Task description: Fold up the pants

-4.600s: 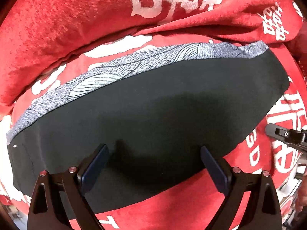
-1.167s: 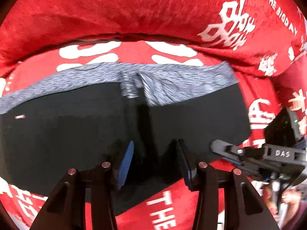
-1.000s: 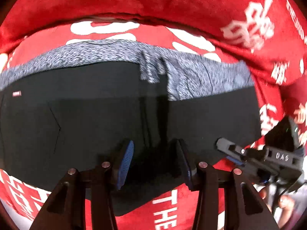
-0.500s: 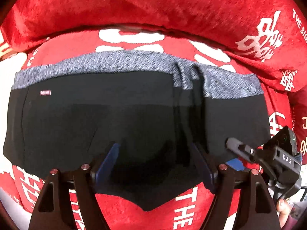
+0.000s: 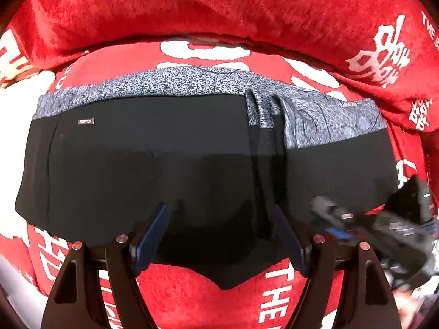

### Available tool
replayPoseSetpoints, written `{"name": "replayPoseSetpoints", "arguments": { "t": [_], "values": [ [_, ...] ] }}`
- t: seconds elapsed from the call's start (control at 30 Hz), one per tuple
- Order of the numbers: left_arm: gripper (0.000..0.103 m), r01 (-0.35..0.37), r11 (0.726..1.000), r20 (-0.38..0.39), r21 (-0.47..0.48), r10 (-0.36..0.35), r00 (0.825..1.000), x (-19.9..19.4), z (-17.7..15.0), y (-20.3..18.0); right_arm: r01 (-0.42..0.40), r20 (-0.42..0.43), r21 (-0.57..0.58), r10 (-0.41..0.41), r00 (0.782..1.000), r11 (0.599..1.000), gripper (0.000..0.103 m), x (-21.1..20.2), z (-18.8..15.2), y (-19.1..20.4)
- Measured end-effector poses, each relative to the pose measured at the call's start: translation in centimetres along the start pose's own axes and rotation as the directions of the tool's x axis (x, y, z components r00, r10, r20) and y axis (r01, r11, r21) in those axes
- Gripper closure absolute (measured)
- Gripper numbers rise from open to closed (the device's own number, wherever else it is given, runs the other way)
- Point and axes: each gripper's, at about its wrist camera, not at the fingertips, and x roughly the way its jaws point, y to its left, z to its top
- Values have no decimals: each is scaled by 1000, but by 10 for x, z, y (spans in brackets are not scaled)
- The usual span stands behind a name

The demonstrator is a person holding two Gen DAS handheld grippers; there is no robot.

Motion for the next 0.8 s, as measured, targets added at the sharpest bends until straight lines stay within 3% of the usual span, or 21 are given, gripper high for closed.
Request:
{"name": "replayPoseSetpoints", "arguments": {
  "t": [0.07,0.13,0.2,0.3,0.33,0.37,0.43,0.47,0.53,0.63,0.7,0.8],
  "values": [
    [24,-10,1000,14,2,10,1000,-3,1,-2,-4,-11,21,4,1000,1000,87,-2,0,1],
    [24,-27,999,29,22,26,999,-6,3,-6,23,-105,7,-22,994,1000,68,-4,-1,10],
    [24,-38,998,33,43,36,999,-10,5,-11,23,-226,-89,-43,973,996,63,-17,-5,31],
    [24,-27,997,64,66,23,998,-23,12,-23,-40,-261,-267,-32,965,963,62,-59,-1,70],
    [24,-23,997,76,78,17,997,-27,16,-30,-48,-245,-305,-29,969,951,55,-71,6,80],
    [24,-17,995,88,96,9,996,-29,20,-39,-20,-179,-365,-49,983,931,51,-91,21,92],
    [24,-9,990,98,138,-4,995,-29,29,-58,78,-43,-434,-107,993,897,47,-118,46,97],
    [24,-10,986,95,164,-6,996,-25,34,-70,170,57,-448,-162,985,878,47,-130,66,97],
    [24,-16,978,82,207,-1,997,-13,43,-91,305,178,-416,-253,951,857,48,-135,99,94],
    [24,-37,968,80,248,17,997,6,52,-119,342,207,-335,-286,936,878,54,-133,136,72],
    [24,-62,964,90,257,40,995,20,55,-130,372,181,-345,-328,927,862,54,-112,149,68],
    [24,-94,961,65,260,79,995,40,56,-132,523,173,-420,-501,848,741,54,-79,152,56]
  ]
}}
